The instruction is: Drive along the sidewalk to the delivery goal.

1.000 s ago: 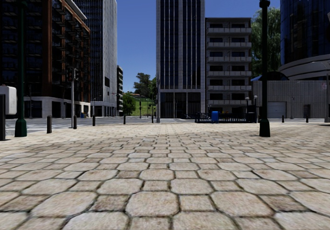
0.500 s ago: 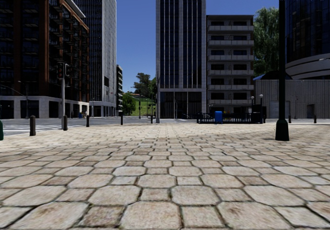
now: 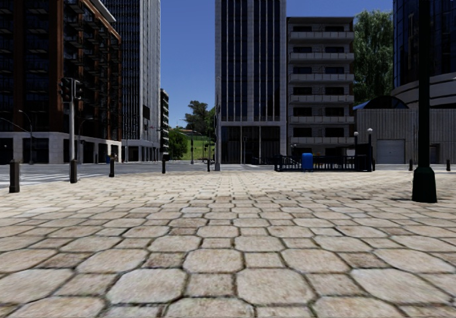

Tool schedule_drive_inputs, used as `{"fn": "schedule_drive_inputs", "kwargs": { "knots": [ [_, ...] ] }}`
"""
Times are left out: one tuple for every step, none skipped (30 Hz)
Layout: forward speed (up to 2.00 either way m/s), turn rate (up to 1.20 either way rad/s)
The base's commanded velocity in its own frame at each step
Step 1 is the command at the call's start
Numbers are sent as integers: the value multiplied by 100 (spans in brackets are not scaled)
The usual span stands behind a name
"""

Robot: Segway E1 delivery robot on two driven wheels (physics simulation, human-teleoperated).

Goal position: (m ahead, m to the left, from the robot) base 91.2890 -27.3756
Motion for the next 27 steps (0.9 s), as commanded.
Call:
{"fn": "schedule_drive_inputs", "kwargs": {
  "knots": [
    [200,0],
    [200,0],
    [200,0],
    [200,0],
    [200,0],
    [200,0],
    [200,0],
    [200,0],
    [200,0],
    [200,0],
    [200,0],
    [200,0],
    [200,0],
    [200,0],
    [200,0],
    [200,0],
    [200,0],
    [200,0],
    [200,0],
    [200,0],
    [200,0],
    [200,0],
    [200,0],
    [200,0],
    [200,0],
    [200,0],
    [200,0]
  ]
}}
